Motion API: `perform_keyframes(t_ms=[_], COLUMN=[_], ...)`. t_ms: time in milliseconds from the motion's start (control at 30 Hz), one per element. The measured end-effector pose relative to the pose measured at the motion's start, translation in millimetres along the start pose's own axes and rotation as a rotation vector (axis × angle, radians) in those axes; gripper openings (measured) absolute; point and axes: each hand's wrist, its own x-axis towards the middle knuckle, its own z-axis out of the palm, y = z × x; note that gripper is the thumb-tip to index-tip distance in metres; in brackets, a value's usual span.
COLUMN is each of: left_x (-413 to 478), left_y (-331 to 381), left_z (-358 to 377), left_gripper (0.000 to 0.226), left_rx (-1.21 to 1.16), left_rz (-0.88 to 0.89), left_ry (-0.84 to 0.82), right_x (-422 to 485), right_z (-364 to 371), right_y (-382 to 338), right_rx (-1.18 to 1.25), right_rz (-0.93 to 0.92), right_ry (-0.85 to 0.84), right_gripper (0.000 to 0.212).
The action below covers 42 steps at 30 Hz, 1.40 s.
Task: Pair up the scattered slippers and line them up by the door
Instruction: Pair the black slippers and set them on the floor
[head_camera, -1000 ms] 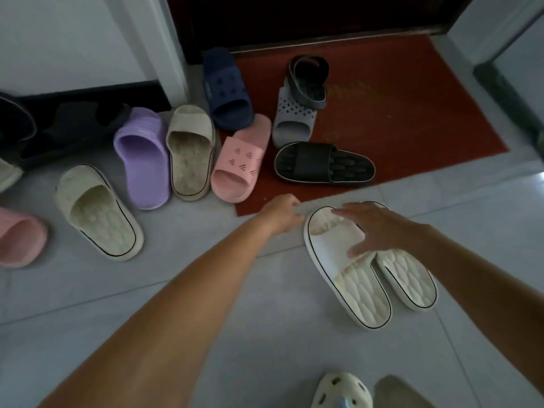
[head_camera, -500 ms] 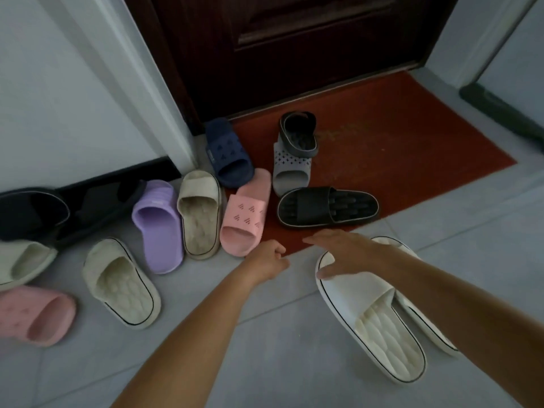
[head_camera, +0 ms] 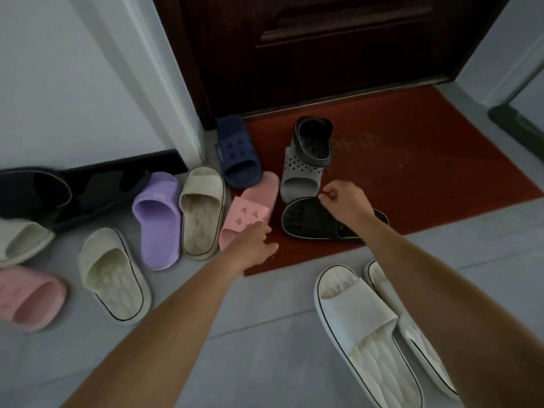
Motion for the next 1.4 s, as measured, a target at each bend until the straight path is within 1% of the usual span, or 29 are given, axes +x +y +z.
perform_keyframes(t_ms=[67,100,200,267,300,367,467,533,600,633,700,767,833,867,900,933,1000,1067,1100,1133,1167,1200,1233,1300,1333,1367,1400], left_x=[6.5,11.0,28.0,41.9,47.6,58.2,70.7,78.6,83.1,84.0,85.7,89.9,94.8,97.8,100.4,102.1,101.3,95.8,92.8,89.1,84.6,79.2,73.2,63.2,57.4,51.0,44.1], left_y=[-1.9,-2.1,3.6,10.2,13.3,18.2,25.1,28.2,30.8,32.0,34.7,39.8,50.5,55.5,60.0,63.6,60.5,46.7,37.9,30.5,23.4,18.0,13.2,3.6,-0.4,-3.8,-7.2], left_z=[-7.1,-10.3,-18.6,-20.6,-20.2,-17.7,-13.9,-12.6,-10.2,-9.1,-8.8,-11.9,-16.6,-18.6,-20.0,-21.9,-26.0,-27.8,-26.7,-25.3,-24.0,-22.5,-21.4,-18.4,-16.7,-14.7,-12.9], left_gripper=[0.047,0.047,0.048,0.044,0.041,0.041,0.047,0.046,0.045,0.044,0.043,0.041,0.045,0.050,0.052,0.047,0.040,0.041,0.041,0.040,0.039,0.038,0.036,0.030,0.027,0.027,0.027], left_rx=[0.075,0.075,0.012,-0.012,0.003,0.021,-0.039,-0.055,-0.076,-0.089,-0.140,-0.217,-0.278,-0.358,-0.497,-0.666,-0.963,-1.137,-1.169,-1.167,-1.139,-1.112,-1.095,-1.125,-1.163,-1.187,-1.193], left_rz=[-0.013,-0.012,0.014,0.018,0.024,0.048,0.052,0.056,0.065,0.065,0.051,0.041,0.022,0.010,-0.017,-0.058,-0.207,-0.323,-0.336,-0.324,-0.309,-0.297,-0.287,-0.266,-0.268,-0.279,-0.283], left_ry=[0.030,0.043,0.073,0.087,0.087,0.086,0.092,0.121,0.142,0.151,0.185,0.240,0.277,0.282,0.275,0.284,0.342,0.330,0.320,0.330,0.351,0.370,0.372,0.325,0.294,0.270,0.254], right_x=[12.4,17.2,32.4,44.5,50.7,66.6,93.6,109.7,122.3,126.7,129.1,120.3,97.8,82.8,66.4,50.4,27.4,19.2,20.6,24.1,28.5,31.8,33.0,29.5,27.5,26.0,25.9], right_z=[-0.2,-0.5,1.2,5.7,8.1,10.3,11.2,16.4,20.4,20.5,18.7,18.0,22.7,28.1,34.0,38.9,43.0,36.5,31.1,24.3,17.0,11.0,8.1,7.7,10.9,13.9,14.4], right_y=[-0.3,-1.0,-4.0,-4.6,-5.6,-10.4,-20.8,-20.2,-12.8,-8.2,-1.7,-0.4,-3.8,-6.3,-8.7,-10.8,-12.2,-7.4,-1.2,7.7,19.6,33.4,48.2,70.0,76.7,79.4,80.0], right_rx=[0.013,0.013,-0.019,-0.034,0.014,0.239,0.559,0.609,0.595,0.612,0.744,0.930,1.025,1.057,1.075,1.078,1.026,0.879,0.760,0.614,0.449,0.274,0.096,-0.219,-0.314,-0.362,-0.374], right_rz=[0.035,0.036,0.031,0.052,0.093,0.235,0.467,0.523,0.543,0.551,0.540,0.480,0.388,0.345,0.295,0.236,0.132,0.052,0.028,0.033,0.062,0.103,0.150,0.177,0.161,0.155,0.164], right_ry=[-0.003,-0.005,0.008,0.061,0.098,0.154,0.150,0.137,0.119,0.107,0.110,0.165,0.169,0.128,0.061,-0.021,-0.195,-0.302,-0.280,-0.202,-0.103,-0.044,-0.066,-0.266,-0.332,-0.347,-0.322], right_gripper=[0.023,0.024,0.031,0.039,0.043,0.048,0.061,0.058,0.047,0.041,0.030,0.024,0.023,0.026,0.030,0.033,0.032,0.024,0.021,0.021,0.024,0.032,0.045,0.067,0.071,0.071,0.069])
